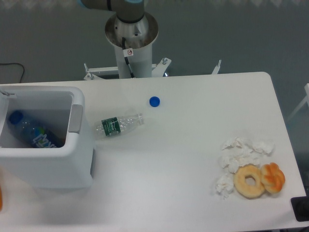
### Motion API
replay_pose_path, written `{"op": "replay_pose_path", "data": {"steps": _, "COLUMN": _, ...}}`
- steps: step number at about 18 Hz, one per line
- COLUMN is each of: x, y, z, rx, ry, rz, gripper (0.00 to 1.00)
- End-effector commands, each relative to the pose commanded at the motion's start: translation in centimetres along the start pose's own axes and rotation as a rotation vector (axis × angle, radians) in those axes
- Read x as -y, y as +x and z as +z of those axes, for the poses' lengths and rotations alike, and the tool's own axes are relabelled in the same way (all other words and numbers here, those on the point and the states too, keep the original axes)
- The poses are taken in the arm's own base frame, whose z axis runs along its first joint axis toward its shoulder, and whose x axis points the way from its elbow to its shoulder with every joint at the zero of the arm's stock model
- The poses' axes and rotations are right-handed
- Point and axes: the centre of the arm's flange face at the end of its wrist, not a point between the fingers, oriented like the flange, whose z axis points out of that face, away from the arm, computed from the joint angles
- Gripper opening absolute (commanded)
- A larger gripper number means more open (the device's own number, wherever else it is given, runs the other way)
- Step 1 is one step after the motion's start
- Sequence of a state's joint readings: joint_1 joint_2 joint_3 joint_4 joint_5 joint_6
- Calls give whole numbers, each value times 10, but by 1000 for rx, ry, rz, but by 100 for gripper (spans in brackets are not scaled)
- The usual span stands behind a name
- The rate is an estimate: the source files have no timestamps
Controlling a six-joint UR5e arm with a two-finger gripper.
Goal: Close the trash can
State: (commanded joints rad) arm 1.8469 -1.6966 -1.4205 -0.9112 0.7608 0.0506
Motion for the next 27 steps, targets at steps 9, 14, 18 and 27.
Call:
{"op": "replay_pose_path", "data": {"steps": 9, "x": 1, "y": -33, "z": -2, "rx": 74, "ry": -1, "rz": 7, "gripper": 100}}
{"op": "replay_pose_path", "data": {"steps": 14, "x": 3, "y": -53, "z": -22, "rx": 105, "ry": 25, "rz": -19, "gripper": 100}}
{"op": "replay_pose_path", "data": {"steps": 18, "x": -2, "y": -74, "z": -39, "rx": 137, "ry": 38, "rz": -30, "gripper": 100}}
{"op": "replay_pose_path", "data": {"steps": 27, "x": -15, "y": -109, "z": -59, "rx": 183, "ry": 44, "rz": -18, "gripper": 100}}
